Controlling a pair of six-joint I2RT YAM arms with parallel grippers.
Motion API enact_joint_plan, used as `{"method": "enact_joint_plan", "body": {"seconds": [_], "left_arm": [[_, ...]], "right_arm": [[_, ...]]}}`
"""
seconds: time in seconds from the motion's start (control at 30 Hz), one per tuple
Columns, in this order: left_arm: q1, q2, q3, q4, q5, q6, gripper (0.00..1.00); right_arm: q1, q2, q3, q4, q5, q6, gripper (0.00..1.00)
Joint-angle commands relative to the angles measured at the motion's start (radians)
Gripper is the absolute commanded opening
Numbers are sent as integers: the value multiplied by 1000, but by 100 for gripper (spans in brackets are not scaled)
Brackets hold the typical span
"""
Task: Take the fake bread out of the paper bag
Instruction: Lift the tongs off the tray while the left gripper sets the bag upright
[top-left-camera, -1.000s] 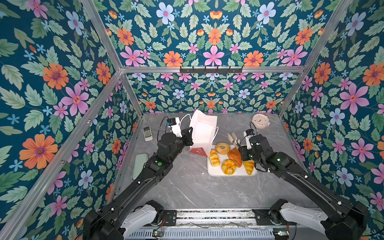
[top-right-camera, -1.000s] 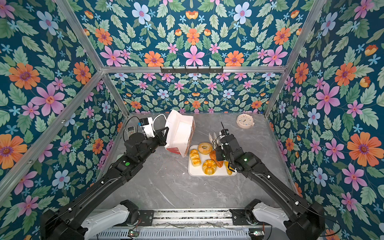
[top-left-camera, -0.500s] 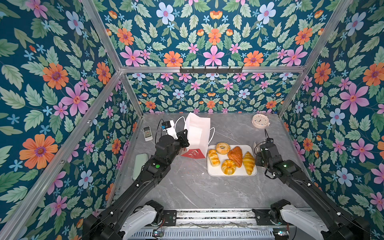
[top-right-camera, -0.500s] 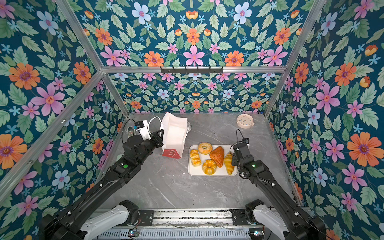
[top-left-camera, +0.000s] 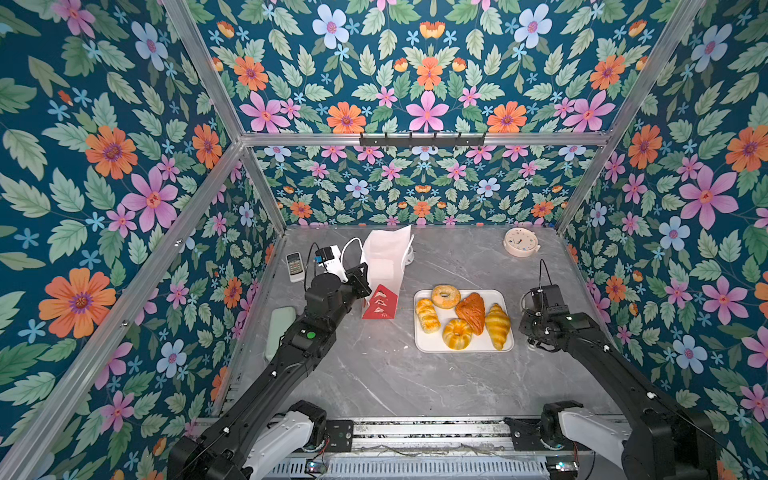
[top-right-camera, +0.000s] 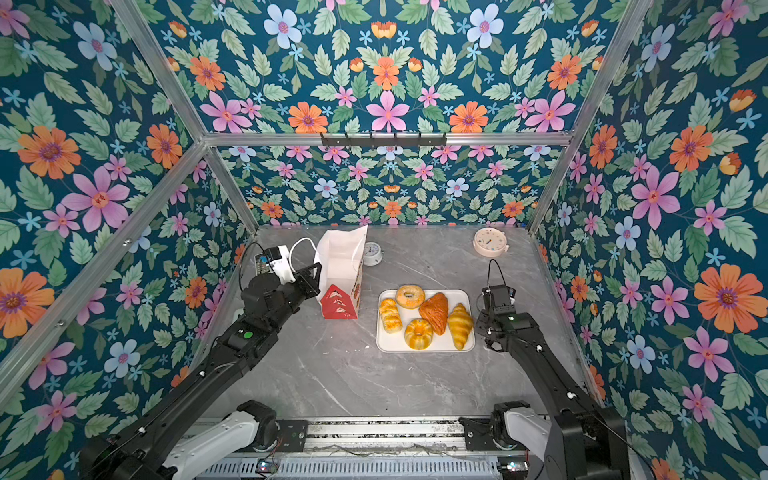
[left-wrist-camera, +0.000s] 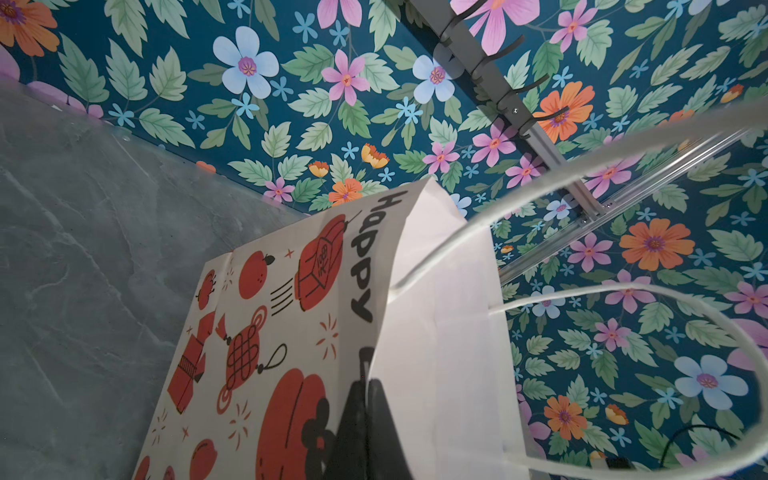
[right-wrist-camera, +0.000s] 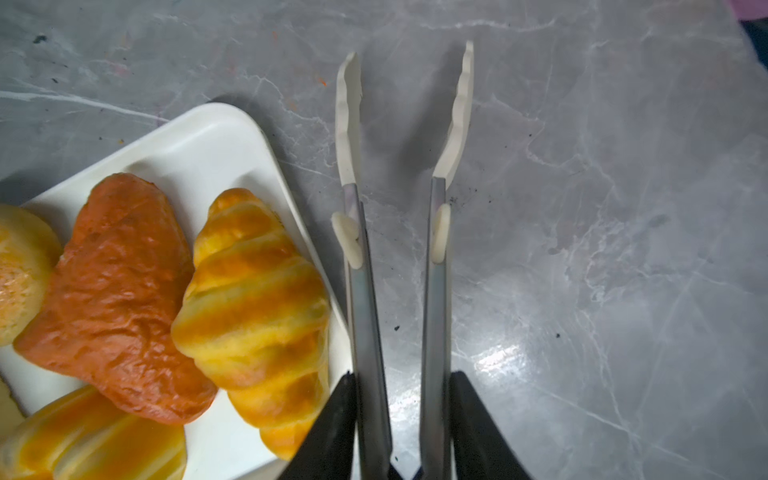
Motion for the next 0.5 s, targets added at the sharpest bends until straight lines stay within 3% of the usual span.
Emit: {"method": "enact_joint_plan", "body": {"seconds": [0.0, 0.23, 0.47], "left_arm": [[16, -15, -10, 43, 37, -6, 0], [42, -25, -41, 78, 86, -25, 0], [53, -30, -66, 108, 129, -58, 0]], "right_arm": [[-44, 43, 14, -25, -61, 32, 36], [-192, 212, 49, -18, -206, -8, 35], [-206, 307, 94, -43, -208, -23, 39]]}}
